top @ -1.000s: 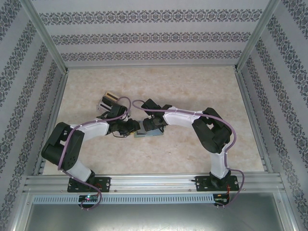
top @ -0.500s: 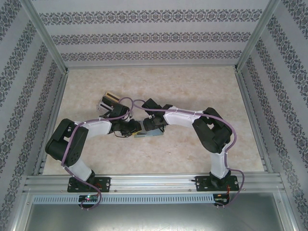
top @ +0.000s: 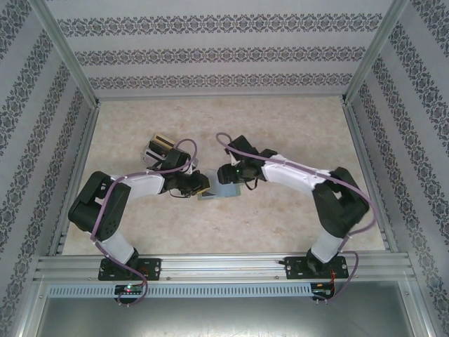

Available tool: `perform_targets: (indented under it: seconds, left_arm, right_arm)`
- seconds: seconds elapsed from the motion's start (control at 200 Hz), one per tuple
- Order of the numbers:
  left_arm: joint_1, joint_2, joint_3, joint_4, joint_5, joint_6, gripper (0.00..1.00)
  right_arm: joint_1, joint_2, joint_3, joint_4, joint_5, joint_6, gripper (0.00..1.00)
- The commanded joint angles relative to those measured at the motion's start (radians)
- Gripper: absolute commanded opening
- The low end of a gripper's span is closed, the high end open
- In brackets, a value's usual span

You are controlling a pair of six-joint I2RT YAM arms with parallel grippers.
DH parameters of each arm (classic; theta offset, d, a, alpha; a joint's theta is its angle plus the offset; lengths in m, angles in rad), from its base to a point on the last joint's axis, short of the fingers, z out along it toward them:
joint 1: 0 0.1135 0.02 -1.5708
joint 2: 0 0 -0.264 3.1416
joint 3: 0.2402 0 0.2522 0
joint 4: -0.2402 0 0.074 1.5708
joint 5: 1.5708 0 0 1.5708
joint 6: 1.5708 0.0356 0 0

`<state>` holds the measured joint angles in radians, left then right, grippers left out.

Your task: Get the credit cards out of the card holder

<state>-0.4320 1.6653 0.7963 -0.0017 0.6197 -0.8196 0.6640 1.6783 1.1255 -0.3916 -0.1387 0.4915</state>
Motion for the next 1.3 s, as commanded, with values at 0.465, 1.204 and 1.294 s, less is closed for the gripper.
perform_targets:
  seconds: [0.465, 1.204, 1.294]
  left_arm:
    - [-0.151, 0.198, 0.250, 0.040, -0.006, -0.031, 0.52]
    - [-0.017, -0.165, 0.049, -0.251, -0.344, -0.011, 0.44]
    - [-0.012, -0.171, 0.028, -0.251, -0.351, -0.019, 0.40]
  right_arm:
    - [-0.121, -0.296, -0.191, 0.008, 0.091, 0.073, 0.70]
    - [0.012, 0.015, 0.021, 0.043, -0.160, 0.049, 0.51]
    - [0.013, 0.078, 0.043, 0.074, -0.216, 0.069, 0.42]
